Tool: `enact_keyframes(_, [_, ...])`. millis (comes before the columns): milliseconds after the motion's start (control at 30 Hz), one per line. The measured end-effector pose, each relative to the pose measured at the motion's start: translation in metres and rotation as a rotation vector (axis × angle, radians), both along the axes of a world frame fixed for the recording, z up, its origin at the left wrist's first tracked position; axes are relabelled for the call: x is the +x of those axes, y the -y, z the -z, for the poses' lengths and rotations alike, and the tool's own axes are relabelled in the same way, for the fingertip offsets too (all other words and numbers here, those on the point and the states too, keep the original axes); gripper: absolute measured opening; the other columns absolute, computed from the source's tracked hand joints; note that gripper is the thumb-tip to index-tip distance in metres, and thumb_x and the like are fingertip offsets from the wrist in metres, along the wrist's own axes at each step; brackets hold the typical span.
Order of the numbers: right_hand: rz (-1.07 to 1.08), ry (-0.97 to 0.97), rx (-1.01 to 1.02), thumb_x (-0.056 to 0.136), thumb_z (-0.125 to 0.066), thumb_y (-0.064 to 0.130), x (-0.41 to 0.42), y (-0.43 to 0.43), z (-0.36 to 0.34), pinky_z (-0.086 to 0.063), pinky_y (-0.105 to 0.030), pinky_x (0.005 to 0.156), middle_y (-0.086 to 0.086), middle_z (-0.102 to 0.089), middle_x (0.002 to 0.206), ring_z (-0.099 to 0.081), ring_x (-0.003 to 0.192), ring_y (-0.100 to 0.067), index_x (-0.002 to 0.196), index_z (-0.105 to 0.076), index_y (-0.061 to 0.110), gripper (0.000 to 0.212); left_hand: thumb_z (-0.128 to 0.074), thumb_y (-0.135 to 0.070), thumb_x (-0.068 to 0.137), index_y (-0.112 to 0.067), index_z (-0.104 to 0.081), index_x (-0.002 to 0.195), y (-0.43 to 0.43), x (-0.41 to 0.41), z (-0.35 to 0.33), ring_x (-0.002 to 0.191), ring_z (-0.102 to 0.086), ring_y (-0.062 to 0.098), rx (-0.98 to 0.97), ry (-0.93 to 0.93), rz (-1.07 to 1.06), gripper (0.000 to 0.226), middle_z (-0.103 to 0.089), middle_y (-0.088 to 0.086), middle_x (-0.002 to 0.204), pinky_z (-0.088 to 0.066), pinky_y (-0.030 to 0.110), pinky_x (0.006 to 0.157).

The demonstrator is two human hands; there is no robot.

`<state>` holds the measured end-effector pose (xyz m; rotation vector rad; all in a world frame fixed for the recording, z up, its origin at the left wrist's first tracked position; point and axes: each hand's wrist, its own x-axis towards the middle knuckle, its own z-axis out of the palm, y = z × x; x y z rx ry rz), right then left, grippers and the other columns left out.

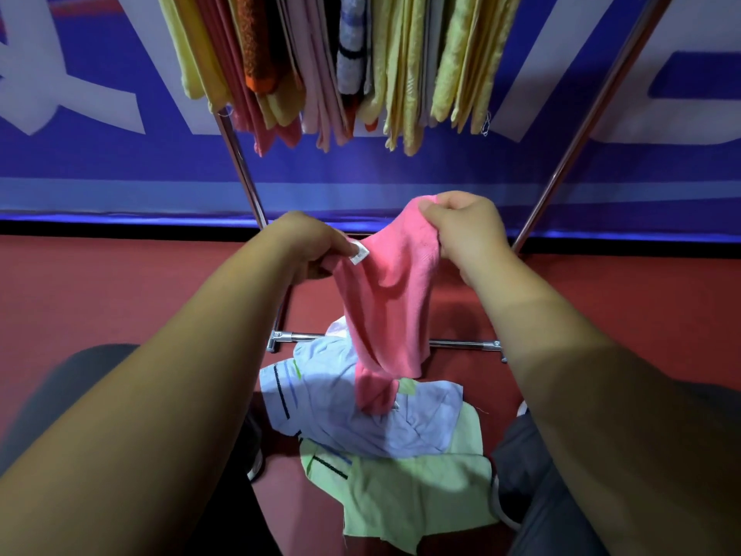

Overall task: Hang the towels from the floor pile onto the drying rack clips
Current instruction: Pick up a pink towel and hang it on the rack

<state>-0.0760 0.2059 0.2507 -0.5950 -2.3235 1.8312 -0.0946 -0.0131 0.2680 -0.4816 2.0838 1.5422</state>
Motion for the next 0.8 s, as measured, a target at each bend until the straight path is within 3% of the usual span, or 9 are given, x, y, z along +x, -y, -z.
enact_keyframes(100, [-0.097, -0.053, 0.132, 0.091, -0.080, 0.029, 0.009, 0.016, -0.002, -0.058, -0.031, 0.084, 0.005, -0.080, 0.089, -0.069, 0.081, -0.008, 0.096, -0.083, 0.015, 0.015, -0.078, 0.007, 0.084, -0.003, -0.077, 0.107, -0.013, 0.003, 0.004, 0.060, -0.065, 0.017, 0.073, -0.008, -0.076, 0.025, -0.073, 0.015, 0.089, -0.060, 0.030, 0.062])
enact_keyframes(200, [-0.215, -0.090, 0.258, 0.095, -0.077, 0.032, 0.020, 0.035, 0.001, -0.053, -0.022, 0.078, 0.010, -0.080, 0.087, -0.070, 0.081, -0.002, 0.096, -0.085, 0.020, 0.014, -0.069, 0.014, 0.087, 0.000, -0.073, 0.108, -0.021, 0.000, 0.008, 0.056, -0.068, 0.020, 0.193, 0.030, -0.087, 0.026, -0.071, 0.019, 0.087, -0.061, 0.029, 0.055])
enact_keyframes(267, [-0.293, -0.098, 0.370, 0.097, -0.075, 0.033, 0.026, 0.044, 0.003, -0.051, -0.022, 0.079, 0.007, -0.081, 0.088, -0.071, 0.086, -0.006, 0.098, -0.084, 0.020, 0.016, -0.064, 0.017, 0.088, 0.004, -0.073, 0.106, -0.024, -0.005, 0.011, 0.068, -0.071, 0.023, 0.236, 0.051, -0.073, 0.024, -0.074, 0.021, 0.095, -0.061, 0.028, 0.058])
enact_keyframes(367, [-0.346, -0.092, 0.455, 0.101, -0.071, 0.031, 0.030, 0.047, 0.004, -0.053, -0.030, 0.084, 0.001, -0.081, 0.093, -0.072, 0.090, -0.015, 0.104, -0.084, 0.020, 0.017, -0.062, 0.017, 0.090, 0.002, -0.074, 0.091, -0.024, -0.009, 0.014, 0.084, -0.074, 0.020, 0.249, 0.059, -0.081, 0.019, -0.078, 0.015, 0.099, -0.063, 0.027, 0.075])
enact_keyframes(467, [-0.378, -0.103, 0.517, 0.102, -0.068, 0.028, 0.031, 0.045, 0.006, -0.053, -0.036, 0.087, -0.004, -0.081, 0.097, -0.072, 0.093, -0.022, 0.109, -0.083, 0.020, 0.018, -0.059, 0.016, 0.094, 0.000, -0.076, 0.077, -0.025, -0.009, 0.012, 0.094, -0.072, 0.020, 0.271, 0.064, -0.075, 0.029, -0.078, 0.010, 0.085, -0.061, 0.028, 0.092])
enact_keyframes(533, [-0.401, -0.105, 0.542, 0.103, -0.067, 0.026, 0.031, 0.044, 0.007, -0.053, -0.036, 0.089, -0.005, -0.081, 0.102, -0.072, 0.096, -0.024, 0.112, -0.083, 0.020, 0.019, -0.056, 0.016, 0.096, 0.003, -0.075, 0.074, -0.026, -0.008, 0.011, 0.088, -0.073, 0.019, 0.324, 0.091, -0.110, 0.033, -0.078, 0.011, 0.078, -0.063, 0.026, 0.083])
enact_keyframes(600, [-0.425, -0.103, 0.552, 0.104, -0.066, 0.024, 0.032, 0.044, 0.007, -0.052, -0.034, 0.089, -0.005, -0.081, 0.105, -0.072, 0.097, -0.023, 0.116, -0.082, 0.021, 0.020, -0.054, 0.014, 0.098, 0.005, -0.070, 0.082, -0.026, -0.007, 0.009, 0.081, -0.073, 0.020, 0.310, 0.083, -0.142, 0.024, -0.076, 0.015, 0.084, -0.063, 0.025, 0.074])
enact_keyframes(733, [-0.455, -0.083, 0.535, 0.102, -0.064, 0.017, 0.034, 0.042, 0.008, -0.053, -0.031, 0.084, -0.004, -0.081, 0.104, -0.071, 0.092, -0.019, 0.120, -0.081, 0.021, 0.025, -0.053, 0.012, 0.099, 0.004, -0.065, 0.086, -0.026, -0.008, 0.007, 0.089, -0.069, 0.022, 0.269, 0.063, -0.138, 0.020, -0.068, 0.014, 0.088, -0.061, 0.031, 0.094])
enact_keyframes(800, [-0.484, -0.072, 0.497, 0.096, -0.064, 0.011, 0.036, 0.043, 0.009, -0.057, -0.033, 0.091, 0.000, -0.081, 0.107, -0.073, 0.098, -0.014, 0.124, -0.079, 0.022, 0.033, -0.048, 0.012, 0.102, 0.007, -0.063, 0.084, -0.025, -0.008, 0.005, 0.083, -0.070, 0.024, 0.336, 0.097, -0.170, 0.024, -0.067, 0.018, 0.088, -0.063, 0.033, 0.089])
